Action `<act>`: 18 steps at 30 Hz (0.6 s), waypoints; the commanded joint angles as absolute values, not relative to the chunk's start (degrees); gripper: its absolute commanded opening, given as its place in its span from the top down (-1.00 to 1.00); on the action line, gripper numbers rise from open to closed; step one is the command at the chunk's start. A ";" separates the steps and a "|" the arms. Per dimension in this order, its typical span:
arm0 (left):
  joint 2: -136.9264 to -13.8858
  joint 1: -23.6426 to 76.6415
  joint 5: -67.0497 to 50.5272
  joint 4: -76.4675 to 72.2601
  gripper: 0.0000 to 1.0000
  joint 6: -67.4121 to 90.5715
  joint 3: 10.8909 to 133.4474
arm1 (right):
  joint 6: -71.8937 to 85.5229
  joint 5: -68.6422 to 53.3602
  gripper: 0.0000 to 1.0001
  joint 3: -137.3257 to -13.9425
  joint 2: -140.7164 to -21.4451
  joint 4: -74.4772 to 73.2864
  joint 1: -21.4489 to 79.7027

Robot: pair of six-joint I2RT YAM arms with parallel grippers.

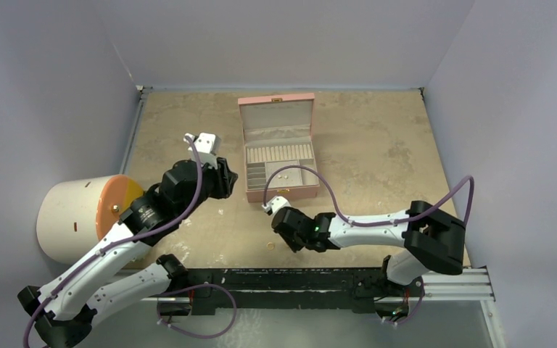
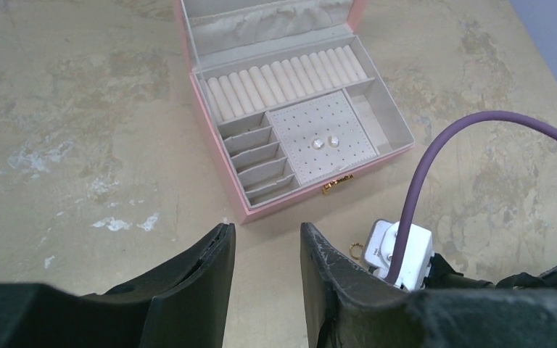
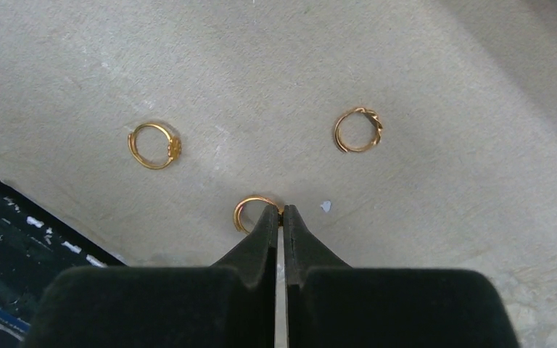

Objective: Organize the mixed jewelry

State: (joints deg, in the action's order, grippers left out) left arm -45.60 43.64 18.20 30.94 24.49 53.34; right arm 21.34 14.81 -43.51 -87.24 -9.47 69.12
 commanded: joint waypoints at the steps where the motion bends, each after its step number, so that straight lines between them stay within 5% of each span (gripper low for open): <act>1: -43.95 43.56 14.79 28.83 0.25 28.39 51.44 | 25.90 19.69 1.00 -46.46 -83.16 -12.23 70.13; 18: -36.02 43.56 -8.78 -3.59 0.19 58.13 27.76 | 31.64 26.27 1.00 -50.63 -69.08 -13.00 70.66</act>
